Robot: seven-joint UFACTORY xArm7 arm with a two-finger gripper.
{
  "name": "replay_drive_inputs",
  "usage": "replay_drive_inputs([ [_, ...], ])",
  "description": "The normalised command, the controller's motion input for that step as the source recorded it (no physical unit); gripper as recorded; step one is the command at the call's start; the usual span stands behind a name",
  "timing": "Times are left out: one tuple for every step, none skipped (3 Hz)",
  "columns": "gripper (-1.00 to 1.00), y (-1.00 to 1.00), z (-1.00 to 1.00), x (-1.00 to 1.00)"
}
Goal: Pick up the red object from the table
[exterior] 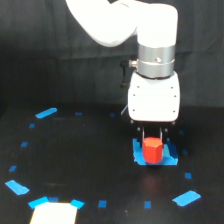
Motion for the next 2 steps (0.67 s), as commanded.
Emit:
replay_drive_inputs([
  [-0.93,0.79,1.00,0.50],
  [-0.84,0.92,1.00,0.23],
])
